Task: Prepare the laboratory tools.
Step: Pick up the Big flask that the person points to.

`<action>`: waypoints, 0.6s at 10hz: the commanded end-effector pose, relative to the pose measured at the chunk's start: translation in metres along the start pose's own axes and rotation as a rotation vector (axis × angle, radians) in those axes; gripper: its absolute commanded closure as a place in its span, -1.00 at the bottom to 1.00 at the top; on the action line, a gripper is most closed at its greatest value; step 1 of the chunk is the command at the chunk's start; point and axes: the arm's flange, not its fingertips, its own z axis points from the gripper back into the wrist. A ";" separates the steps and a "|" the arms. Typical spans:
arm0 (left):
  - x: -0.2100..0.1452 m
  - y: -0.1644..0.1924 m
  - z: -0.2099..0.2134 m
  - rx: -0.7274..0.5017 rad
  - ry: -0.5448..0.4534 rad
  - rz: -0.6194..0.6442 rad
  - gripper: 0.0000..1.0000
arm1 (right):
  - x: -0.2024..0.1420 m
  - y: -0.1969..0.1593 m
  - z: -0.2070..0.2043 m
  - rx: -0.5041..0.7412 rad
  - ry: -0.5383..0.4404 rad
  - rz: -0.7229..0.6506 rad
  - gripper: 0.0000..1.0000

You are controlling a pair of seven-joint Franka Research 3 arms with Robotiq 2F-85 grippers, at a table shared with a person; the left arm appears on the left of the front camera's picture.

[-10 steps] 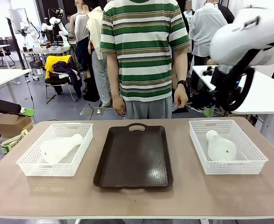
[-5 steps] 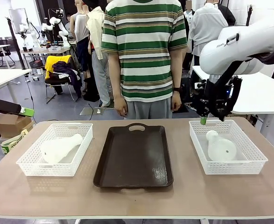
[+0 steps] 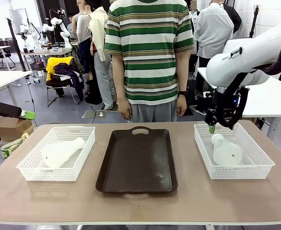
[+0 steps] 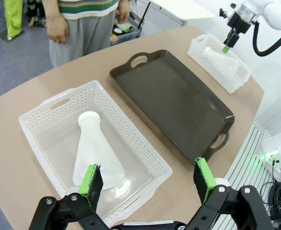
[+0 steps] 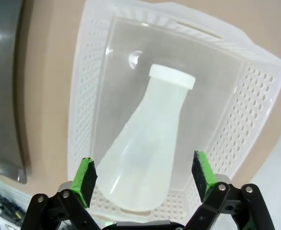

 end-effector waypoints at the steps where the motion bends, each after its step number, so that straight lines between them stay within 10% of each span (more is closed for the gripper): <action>1: -0.001 0.003 -0.001 -0.017 -0.025 -0.018 -1.00 | 0.010 -0.015 -0.008 0.001 -0.025 -0.003 -1.00; 6: -0.001 0.003 -0.001 -0.017 -0.025 -0.018 -1.00 | 0.016 -0.034 -0.023 -0.006 -0.033 -0.045 -1.00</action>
